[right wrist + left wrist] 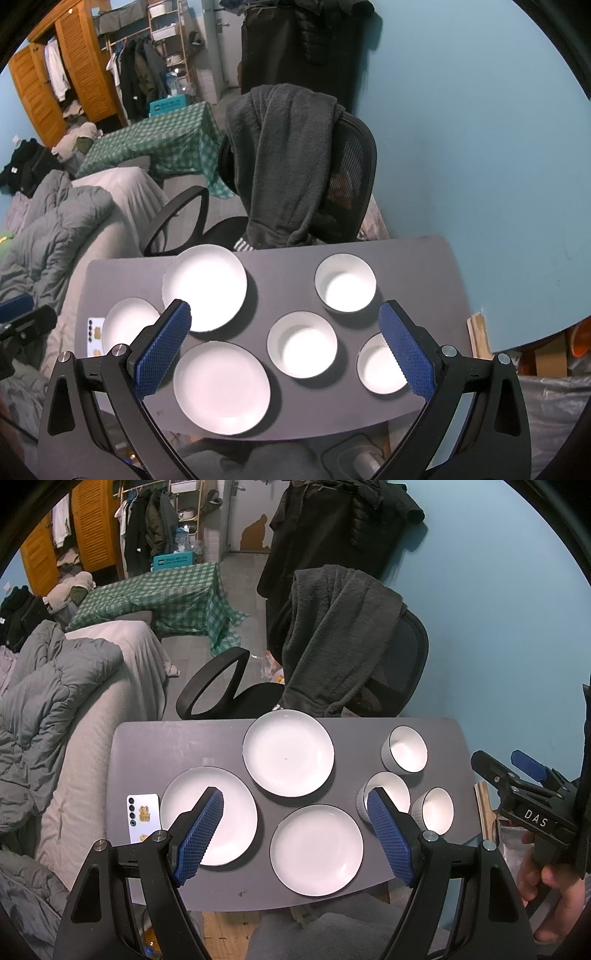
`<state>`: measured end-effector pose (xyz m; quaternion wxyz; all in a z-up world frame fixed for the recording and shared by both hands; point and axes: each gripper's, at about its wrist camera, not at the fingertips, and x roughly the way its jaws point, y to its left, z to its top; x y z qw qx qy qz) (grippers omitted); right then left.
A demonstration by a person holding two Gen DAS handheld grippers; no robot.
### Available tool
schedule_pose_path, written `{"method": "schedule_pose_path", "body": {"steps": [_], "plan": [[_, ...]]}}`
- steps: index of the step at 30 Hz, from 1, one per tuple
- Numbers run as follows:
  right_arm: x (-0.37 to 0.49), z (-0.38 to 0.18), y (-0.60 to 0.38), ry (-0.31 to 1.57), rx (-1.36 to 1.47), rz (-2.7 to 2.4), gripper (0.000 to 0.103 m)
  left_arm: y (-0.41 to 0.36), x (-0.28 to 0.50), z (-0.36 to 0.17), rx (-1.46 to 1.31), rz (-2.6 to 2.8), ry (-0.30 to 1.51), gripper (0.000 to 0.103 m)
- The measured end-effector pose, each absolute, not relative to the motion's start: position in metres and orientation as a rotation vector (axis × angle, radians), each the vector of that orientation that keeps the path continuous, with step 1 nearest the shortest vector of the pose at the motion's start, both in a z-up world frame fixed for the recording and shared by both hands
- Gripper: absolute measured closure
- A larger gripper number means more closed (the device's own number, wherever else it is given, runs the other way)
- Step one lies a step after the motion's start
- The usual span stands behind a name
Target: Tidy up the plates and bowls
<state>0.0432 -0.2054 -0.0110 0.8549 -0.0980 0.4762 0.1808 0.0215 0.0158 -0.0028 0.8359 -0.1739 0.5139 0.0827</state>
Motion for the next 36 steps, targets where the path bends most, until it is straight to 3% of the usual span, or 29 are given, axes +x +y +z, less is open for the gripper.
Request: {"method": "schedule_pose_path", "body": {"steps": [16, 36], "plan": [[0.043, -0.016, -0.21, 1.015, -0.215, 0.382, 0.004, 0.015, 0.014, -0.012, -0.336, 0.157, 1.087, 0.021], [0.04, -0.092, -0.223, 1.164, -0.203, 0.399, 0.004, 0.011, 0.015, -0.116, -0.23, 0.042, 1.184, 0.021]]}}
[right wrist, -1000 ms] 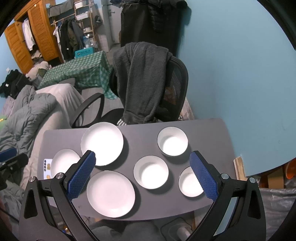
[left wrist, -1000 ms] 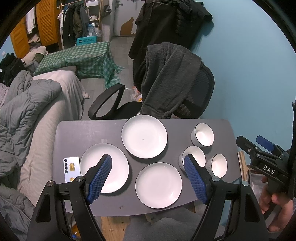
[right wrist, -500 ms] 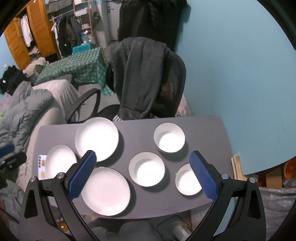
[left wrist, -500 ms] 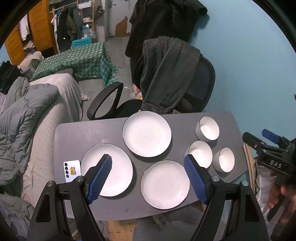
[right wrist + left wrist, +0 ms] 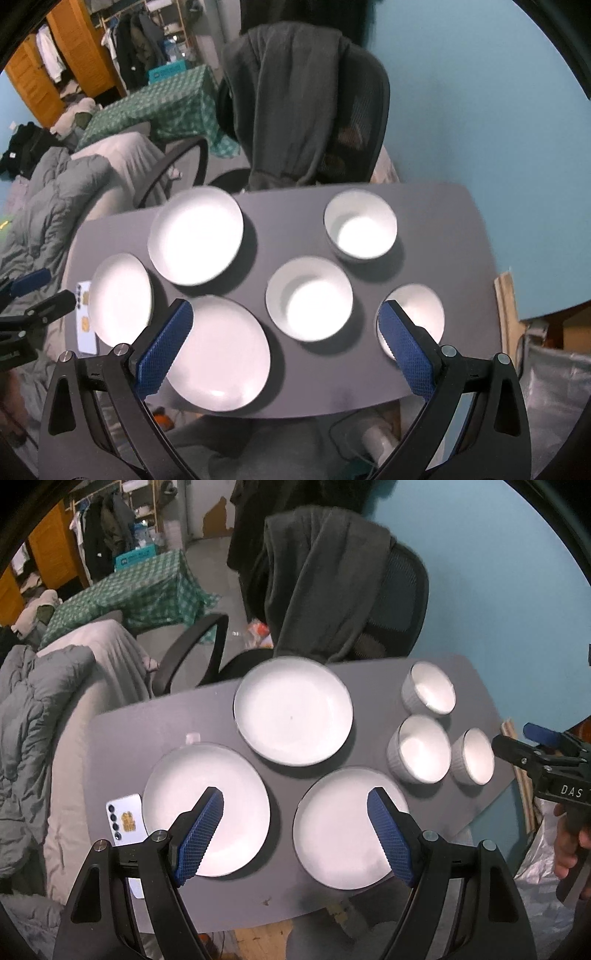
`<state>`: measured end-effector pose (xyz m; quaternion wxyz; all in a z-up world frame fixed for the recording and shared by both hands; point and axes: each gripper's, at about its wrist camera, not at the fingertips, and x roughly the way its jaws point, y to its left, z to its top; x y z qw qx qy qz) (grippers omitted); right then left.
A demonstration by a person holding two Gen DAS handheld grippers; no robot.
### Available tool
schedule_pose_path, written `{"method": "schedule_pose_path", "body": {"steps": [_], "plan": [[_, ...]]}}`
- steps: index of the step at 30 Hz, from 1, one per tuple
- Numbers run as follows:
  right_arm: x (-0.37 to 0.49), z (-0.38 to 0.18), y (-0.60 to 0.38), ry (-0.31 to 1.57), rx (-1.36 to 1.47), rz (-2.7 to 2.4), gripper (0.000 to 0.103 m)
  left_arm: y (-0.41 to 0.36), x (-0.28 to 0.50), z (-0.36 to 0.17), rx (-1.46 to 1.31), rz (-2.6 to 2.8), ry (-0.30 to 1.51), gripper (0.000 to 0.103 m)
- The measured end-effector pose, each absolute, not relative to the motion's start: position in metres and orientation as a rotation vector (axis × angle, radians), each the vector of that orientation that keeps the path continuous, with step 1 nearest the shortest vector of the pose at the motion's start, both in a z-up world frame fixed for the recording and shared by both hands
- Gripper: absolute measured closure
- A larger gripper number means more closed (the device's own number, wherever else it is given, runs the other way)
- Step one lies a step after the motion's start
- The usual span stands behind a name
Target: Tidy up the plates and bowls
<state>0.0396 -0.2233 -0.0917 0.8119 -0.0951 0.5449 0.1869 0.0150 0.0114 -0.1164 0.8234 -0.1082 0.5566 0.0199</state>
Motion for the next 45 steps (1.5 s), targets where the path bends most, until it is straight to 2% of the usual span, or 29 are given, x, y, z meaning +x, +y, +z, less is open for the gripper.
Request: {"method": "schedule_pose_path", "body": {"steps": [10, 23, 33, 38, 40, 41, 45], "plan": [[0.027, -0.163, -0.222, 1.269, -0.24, 0.397, 0.004, 0.004, 0.005, -0.174, -0.203, 0.031, 1.268, 0.022], [0.013, -0.217, -0.214, 1.345, -0.3, 0.446, 0.005, -0.006, -0.001, -0.227, -0.232, 0.016, 1.358, 0.021], [0.014, -0.249, -0.212, 1.423, -0.271, 0.508, 0.025, -0.017, -0.004, -0.259, -0.255, -0.007, 1.41, 0.022], [0.019, -0.258, -0.217, 1.451, -0.247, 0.53, 0.04, -0.018, -0.004, -0.27, -0.303, -0.008, 1.423, 0.022], [0.021, -0.26, -0.219, 1.457, -0.238, 0.536, 0.047, -0.018, -0.005, -0.276, -0.319, -0.003, 1.434, 0.023], [0.022, -0.262, -0.221, 1.464, -0.236, 0.54, 0.049, -0.017, -0.005, -0.278, -0.329, -0.001, 1.439, 0.028], [0.023, -0.268, -0.229, 1.477, -0.224, 0.559, 0.07, -0.014, -0.005, -0.286, -0.386, 0.017, 1.454, 0.039]]}}
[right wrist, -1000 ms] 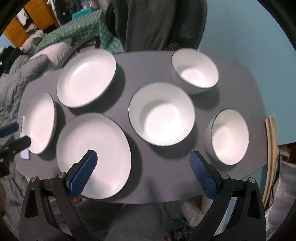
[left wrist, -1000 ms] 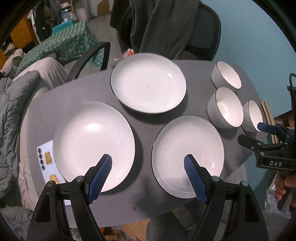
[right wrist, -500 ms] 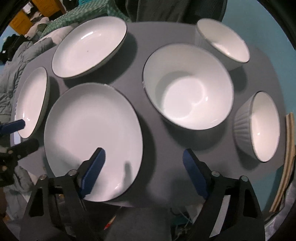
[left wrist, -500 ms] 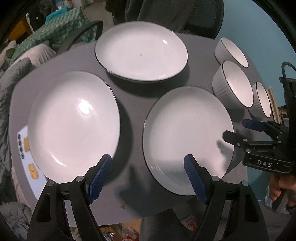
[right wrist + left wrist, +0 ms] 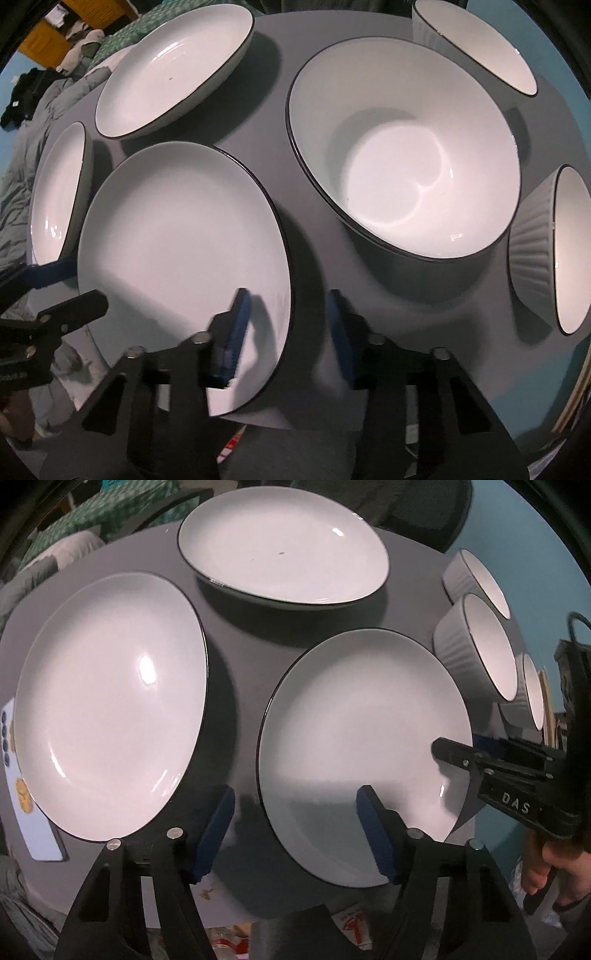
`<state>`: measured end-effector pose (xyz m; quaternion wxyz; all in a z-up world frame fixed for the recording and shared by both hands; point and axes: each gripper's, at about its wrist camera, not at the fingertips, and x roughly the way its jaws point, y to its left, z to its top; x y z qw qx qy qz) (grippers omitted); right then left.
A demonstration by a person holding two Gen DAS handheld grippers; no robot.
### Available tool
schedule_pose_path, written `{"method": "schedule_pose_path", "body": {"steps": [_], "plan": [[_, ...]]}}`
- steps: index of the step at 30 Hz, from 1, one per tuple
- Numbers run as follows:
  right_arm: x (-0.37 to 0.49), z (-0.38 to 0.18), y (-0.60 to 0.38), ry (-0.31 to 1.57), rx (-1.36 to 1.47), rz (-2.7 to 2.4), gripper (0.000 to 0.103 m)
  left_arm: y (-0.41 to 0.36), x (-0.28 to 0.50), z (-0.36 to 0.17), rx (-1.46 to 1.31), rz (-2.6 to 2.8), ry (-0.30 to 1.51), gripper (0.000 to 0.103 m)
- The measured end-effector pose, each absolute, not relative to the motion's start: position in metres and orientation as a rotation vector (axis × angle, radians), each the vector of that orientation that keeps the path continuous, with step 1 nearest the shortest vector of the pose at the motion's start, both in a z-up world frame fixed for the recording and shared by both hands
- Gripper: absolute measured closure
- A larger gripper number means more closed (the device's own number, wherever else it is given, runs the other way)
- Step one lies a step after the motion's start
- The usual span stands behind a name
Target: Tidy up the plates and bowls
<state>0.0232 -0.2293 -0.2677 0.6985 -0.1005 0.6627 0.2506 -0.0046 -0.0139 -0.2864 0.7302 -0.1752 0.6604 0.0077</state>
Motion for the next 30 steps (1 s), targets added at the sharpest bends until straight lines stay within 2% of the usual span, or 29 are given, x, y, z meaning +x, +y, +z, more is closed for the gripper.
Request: {"method": "schedule_pose_path", "body": {"steps": [1, 2, 4, 9, 12, 24, 30], "plan": [[0.024, -0.268, -0.231, 1.48, -0.216, 0.567, 0.074, -0.013, -0.005, -0.288, -0.398, 0.021, 1.458, 0.041], [0.024, -0.268, -0.232, 1.483, -0.208, 0.579, 0.076, -0.01, -0.005, -0.291, -0.421, 0.029, 1.467, 0.048], [0.025, -0.267, -0.228, 1.485, -0.208, 0.597, 0.08, -0.009, -0.005, -0.292, -0.441, 0.039, 1.475, 0.052], [0.027, -0.27, -0.227, 1.497, -0.22, 0.635, 0.081, -0.004, -0.004, -0.3, -0.477, 0.056, 1.495, 0.07], [0.031, -0.271, -0.228, 1.512, -0.224, 0.65, 0.081, -0.001, -0.003, -0.303, -0.477, 0.085, 1.507, 0.077], [0.057, -0.278, -0.217, 1.558, -0.198, 0.678, 0.081, 0.001, 0.002, -0.303, -0.498, 0.106, 1.528, 0.077], [0.064, -0.279, -0.218, 1.581, -0.196, 0.698, 0.085, -0.008, 0.008, -0.302, -0.46, 0.108, 1.566, 0.077]]}}
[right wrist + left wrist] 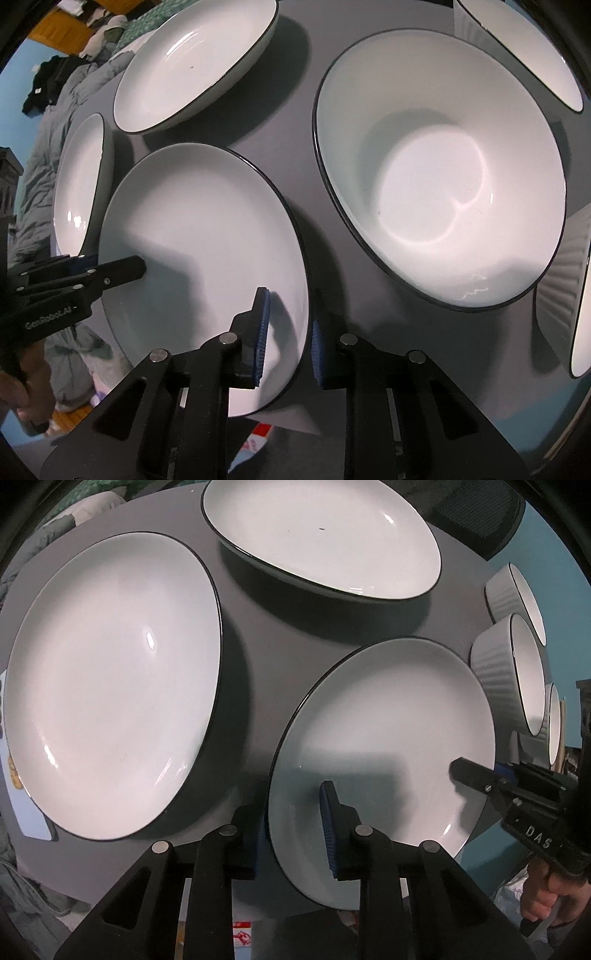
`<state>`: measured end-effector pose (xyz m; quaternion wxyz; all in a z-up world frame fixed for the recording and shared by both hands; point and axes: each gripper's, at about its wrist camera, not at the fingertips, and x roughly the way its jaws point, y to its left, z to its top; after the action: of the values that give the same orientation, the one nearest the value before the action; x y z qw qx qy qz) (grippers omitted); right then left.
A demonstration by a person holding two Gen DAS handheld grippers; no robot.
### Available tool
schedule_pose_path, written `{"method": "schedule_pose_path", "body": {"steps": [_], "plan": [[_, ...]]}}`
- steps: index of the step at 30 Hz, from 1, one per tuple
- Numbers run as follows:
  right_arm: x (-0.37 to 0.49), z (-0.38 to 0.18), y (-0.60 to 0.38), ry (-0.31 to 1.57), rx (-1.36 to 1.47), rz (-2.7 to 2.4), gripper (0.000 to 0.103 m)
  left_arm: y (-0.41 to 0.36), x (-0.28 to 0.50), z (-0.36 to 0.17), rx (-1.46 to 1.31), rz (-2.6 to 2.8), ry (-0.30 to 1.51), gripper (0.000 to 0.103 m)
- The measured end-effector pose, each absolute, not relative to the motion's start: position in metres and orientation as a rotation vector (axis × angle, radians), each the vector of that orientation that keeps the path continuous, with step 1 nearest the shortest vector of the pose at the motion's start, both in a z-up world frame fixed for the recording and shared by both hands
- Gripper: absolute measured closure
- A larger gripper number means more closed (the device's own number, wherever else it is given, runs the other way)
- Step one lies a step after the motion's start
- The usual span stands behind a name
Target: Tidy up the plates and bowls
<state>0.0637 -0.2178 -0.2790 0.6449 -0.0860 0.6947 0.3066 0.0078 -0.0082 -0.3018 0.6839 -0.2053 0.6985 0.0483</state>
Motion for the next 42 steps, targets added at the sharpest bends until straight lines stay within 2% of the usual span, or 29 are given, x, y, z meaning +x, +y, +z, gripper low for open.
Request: {"method": "schedule_pose_path", "body": {"steps": [16, 32, 42], "plan": [[0.077, -0.257, -0.203, 1.565, -0.183, 0.731, 0.089, 0.016, -0.002, -0.263, -0.46, 0.143, 1.534, 0.077], [0.126, -0.236, -0.141, 1.52, -0.158, 0.771, 0.089, 0.049, 0.047, -0.232, -0.451, 0.196, 1.451, 0.077], [0.161, -0.249, -0.101, 1.549, -0.137, 0.776, 0.089, 0.066, 0.087, -0.248, -0.438, 0.233, 1.465, 0.077]]}}
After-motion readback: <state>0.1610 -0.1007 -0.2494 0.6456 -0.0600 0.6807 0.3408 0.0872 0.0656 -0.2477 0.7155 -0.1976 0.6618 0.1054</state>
